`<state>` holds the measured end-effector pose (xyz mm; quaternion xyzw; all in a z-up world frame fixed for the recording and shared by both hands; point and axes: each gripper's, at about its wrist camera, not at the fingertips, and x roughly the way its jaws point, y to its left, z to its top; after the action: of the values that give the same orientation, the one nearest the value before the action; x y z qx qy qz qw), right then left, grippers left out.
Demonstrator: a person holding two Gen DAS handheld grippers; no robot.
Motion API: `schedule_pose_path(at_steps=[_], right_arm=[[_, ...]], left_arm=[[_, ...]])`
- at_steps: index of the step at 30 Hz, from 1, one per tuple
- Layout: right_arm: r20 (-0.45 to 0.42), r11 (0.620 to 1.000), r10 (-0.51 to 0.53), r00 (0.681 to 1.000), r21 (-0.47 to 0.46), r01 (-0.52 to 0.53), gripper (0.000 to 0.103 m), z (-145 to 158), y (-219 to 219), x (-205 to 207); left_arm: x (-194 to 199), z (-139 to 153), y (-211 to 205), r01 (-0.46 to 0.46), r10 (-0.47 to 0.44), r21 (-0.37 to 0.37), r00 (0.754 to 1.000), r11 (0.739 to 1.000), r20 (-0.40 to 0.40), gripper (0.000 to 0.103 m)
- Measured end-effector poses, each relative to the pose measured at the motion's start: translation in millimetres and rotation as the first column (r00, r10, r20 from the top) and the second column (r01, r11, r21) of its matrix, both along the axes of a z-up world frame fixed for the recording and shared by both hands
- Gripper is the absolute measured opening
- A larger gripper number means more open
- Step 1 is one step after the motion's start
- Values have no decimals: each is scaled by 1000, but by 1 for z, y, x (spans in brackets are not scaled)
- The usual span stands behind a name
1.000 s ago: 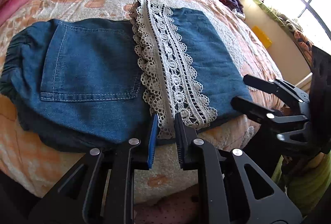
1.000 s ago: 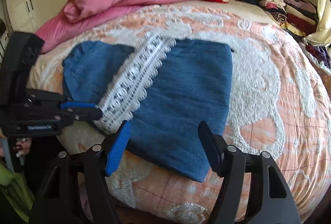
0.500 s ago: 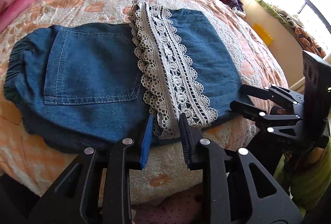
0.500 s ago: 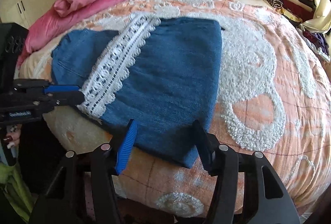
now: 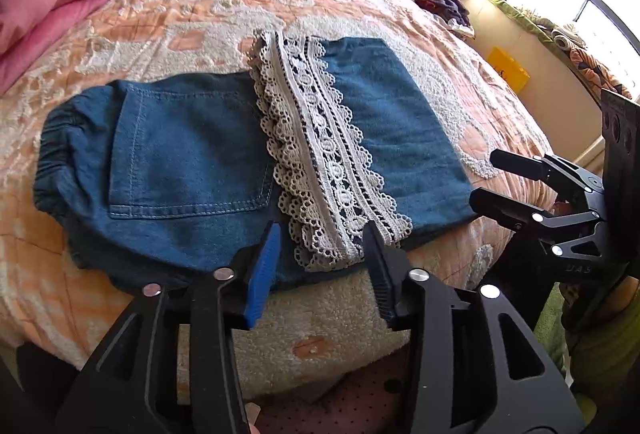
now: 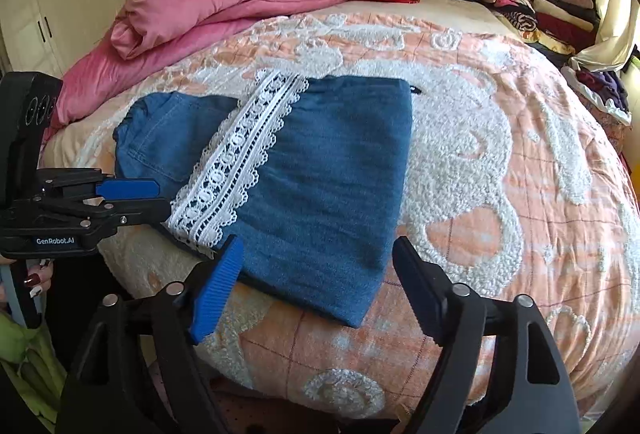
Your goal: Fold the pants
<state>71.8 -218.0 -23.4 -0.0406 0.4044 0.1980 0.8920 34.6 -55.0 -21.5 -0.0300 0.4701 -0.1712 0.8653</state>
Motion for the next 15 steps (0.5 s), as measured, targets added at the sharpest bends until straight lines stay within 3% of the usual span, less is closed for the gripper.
schedule_pose_path(at_steps=[5, 15], right_arm=[[29, 1000, -21, 999, 4, 21, 89, 9, -3, -3], [76, 998, -46, 996, 38, 43, 97, 31, -5, -4]], left_arm=[[-5, 7, 1, -8, 8, 9, 1000, 1000, 21, 45], [-12, 24, 14, -66, 62, 43, 994, 997, 91, 79]])
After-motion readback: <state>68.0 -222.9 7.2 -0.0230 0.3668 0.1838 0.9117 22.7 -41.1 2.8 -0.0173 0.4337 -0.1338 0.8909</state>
